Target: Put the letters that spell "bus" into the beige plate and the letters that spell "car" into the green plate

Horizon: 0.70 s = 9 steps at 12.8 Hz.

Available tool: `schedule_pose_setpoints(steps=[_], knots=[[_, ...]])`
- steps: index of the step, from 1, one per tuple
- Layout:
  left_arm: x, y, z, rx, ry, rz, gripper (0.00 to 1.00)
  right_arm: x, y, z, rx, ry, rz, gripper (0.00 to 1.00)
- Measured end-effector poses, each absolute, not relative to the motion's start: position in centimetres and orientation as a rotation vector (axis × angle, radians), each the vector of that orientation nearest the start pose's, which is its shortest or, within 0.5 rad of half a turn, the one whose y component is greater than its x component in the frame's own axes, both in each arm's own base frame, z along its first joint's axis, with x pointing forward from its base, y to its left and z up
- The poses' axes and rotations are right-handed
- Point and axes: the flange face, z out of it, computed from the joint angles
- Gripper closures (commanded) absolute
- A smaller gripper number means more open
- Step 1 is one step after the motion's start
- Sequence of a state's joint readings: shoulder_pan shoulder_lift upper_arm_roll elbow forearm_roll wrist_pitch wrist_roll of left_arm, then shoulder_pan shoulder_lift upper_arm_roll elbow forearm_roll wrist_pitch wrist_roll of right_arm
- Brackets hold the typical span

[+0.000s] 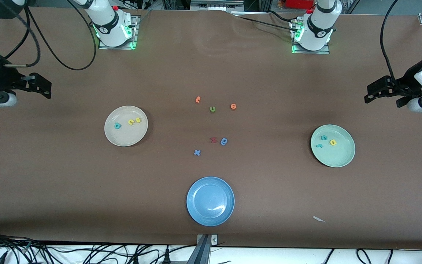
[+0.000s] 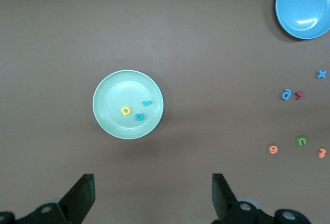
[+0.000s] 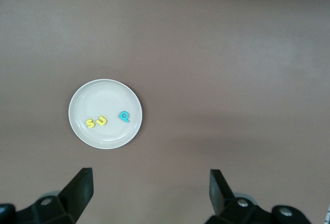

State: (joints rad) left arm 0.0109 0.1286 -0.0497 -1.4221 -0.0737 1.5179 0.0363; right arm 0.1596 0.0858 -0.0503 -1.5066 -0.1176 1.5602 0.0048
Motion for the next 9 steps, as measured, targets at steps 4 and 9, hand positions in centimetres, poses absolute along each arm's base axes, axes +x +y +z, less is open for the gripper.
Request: schedule_pose_setpoints(steps=[4, 9], knots=[[58.83, -2.9, 61.66, -3.219, 0.125, 0.053, 0.0, 57.72, 4.77, 60.58, -3.266, -0.159, 0.047, 0.0], [58.83, -2.91, 61.66, -3.219, 0.125, 0.053, 0.0, 57.56, 4.3, 60.33, -3.229, -0.066, 0.08, 0.0]])
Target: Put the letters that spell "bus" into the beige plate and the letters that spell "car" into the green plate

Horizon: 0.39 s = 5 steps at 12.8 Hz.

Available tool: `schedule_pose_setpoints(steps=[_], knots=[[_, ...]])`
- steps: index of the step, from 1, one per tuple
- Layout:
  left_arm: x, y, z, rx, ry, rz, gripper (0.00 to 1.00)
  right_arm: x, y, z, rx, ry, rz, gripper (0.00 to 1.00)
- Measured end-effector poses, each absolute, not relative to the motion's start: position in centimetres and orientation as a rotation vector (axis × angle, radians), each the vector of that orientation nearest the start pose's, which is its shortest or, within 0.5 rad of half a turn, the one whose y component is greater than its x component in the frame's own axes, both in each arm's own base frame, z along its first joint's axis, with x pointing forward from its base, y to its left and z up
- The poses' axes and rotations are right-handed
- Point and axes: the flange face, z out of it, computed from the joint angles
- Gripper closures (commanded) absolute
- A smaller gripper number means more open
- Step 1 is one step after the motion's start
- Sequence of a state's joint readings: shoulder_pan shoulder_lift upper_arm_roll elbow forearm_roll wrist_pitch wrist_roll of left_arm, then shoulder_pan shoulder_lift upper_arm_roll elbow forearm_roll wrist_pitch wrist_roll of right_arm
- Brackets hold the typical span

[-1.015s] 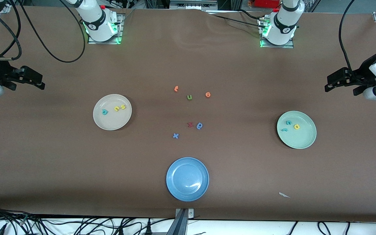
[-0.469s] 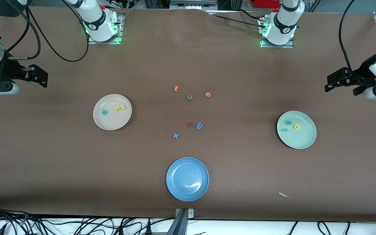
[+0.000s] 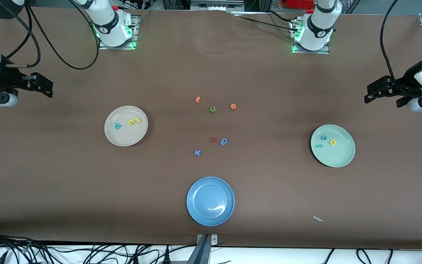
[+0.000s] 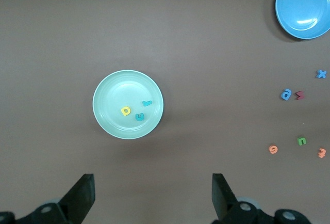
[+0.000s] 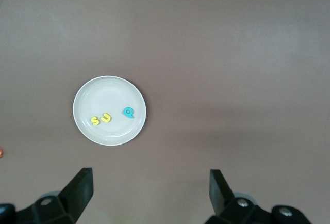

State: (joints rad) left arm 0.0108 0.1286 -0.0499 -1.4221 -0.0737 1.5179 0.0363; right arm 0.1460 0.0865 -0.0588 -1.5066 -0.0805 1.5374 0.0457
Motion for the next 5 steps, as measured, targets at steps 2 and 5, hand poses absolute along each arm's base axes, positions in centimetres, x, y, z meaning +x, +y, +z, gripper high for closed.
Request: schedule_pose_setpoints(steps=[2, 5], knots=[[58.83, -2.92, 61.66, -3.219, 0.125, 0.053, 0.0, 57.51, 4.42, 60.29, -3.214, -0.047, 0.086, 0.0], [58.83, -2.94, 61.66, -3.219, 0.126, 0.053, 0.0, 57.52, 4.16, 60.28, -3.199, -0.026, 0.089, 0.0]])
